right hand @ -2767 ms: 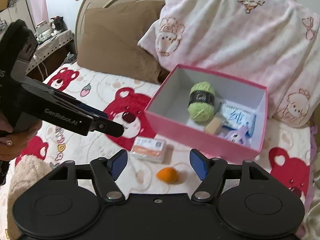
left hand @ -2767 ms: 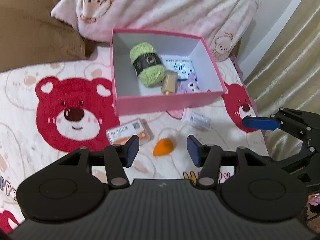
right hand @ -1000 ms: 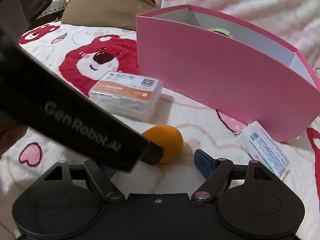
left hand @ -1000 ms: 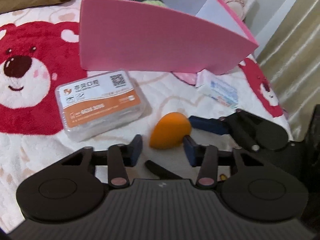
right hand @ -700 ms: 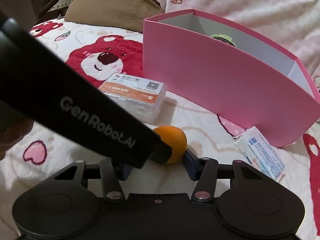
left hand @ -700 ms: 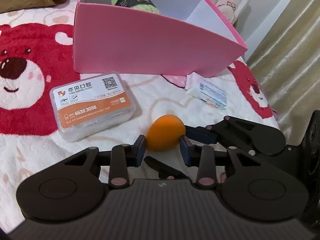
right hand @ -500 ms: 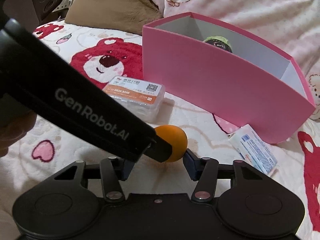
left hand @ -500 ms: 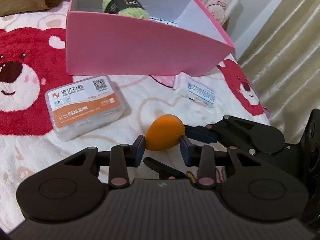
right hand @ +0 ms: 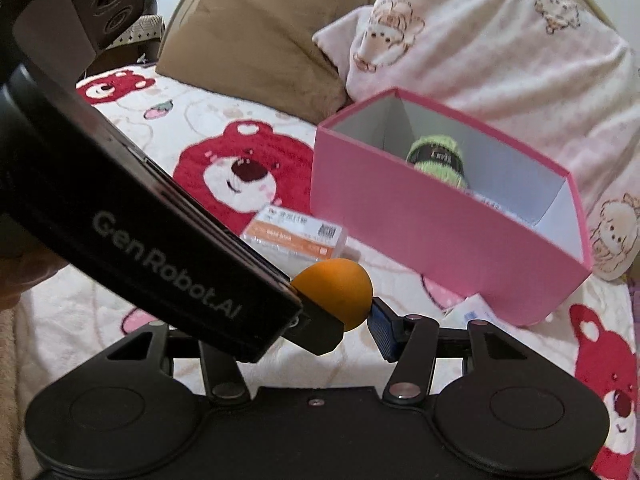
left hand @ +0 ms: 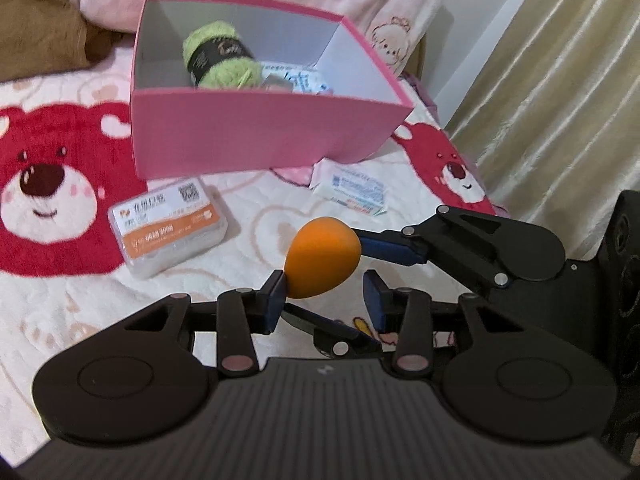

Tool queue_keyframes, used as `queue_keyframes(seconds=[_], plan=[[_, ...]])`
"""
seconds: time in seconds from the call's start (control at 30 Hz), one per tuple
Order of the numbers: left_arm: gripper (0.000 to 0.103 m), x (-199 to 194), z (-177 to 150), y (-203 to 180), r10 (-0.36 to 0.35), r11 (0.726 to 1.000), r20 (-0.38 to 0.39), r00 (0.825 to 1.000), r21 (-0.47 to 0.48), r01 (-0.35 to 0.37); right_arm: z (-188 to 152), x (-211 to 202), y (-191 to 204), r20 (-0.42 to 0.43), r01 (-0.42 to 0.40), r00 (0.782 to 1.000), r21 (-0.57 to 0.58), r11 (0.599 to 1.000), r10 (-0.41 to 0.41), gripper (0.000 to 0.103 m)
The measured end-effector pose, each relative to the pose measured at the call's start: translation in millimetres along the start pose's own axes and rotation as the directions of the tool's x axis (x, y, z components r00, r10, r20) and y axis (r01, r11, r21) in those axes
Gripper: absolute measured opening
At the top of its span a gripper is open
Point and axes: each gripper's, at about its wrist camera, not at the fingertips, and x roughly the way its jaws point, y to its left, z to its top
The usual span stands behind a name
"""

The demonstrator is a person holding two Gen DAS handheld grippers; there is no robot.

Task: Organize objects
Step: 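Lift the sponge with the left tool and carry it over the box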

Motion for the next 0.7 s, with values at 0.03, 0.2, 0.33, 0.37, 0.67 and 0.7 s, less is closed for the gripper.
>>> queue_keyframes(seconds=[0.03, 0.2, 0.33, 0.37, 0.67, 0.7], plan=[[0.039, -2.4, 2.7, -2.4, 0.003, 1.0, 0.003, 1.0, -0.001, -0.003, 3.2, -1.8, -3.3, 0.006, 0.0, 1.0, 0.004, 1.0, 0.0, 0.06], [0.039, -14.5, 21.7, -17.5, 0.017, 0.999, 0.012, 1.0, 0.036, -0.017, 16.1, -17.3, -14.5, 0.025, 0.003, 1.0, 0.032, 0.999, -0.003, 0.06], [0.039, -32.3, 42.4, -33.3, 0.008, 0.992, 0.029, 1.0, 0.129, -0.012, 26.0, -38.2, -30.8, 0.059, -0.011, 0.998, 0.097, 0.995, 0.006, 0.058], [0.039, -36.5, 47.9, -37.2, 0.0, 0.989, 0.03, 1.0, 0.145, -0.004, 27.8, -43.6, -35.3, 0.07, -0.016, 0.998, 0.11, 0.994, 0.009, 0.057], [0.039, -37.7, 96.4, -64.7, -0.031, 0.986, 0.046, 0.998, 0.165, 0.023, 50.4, -64.8, -82.7, 0.115, -0.022, 0.993, 0.144, 0.989, 0.005, 0.051], [0.039, -34.6, 101.8, -65.0, -0.033, 0.987, 0.047, 0.998, 0.156, 0.025, 54.6, -60.9, -89.7, 0.114, -0.017, 0.993, 0.143, 0.99, 0.0, 0.051]])
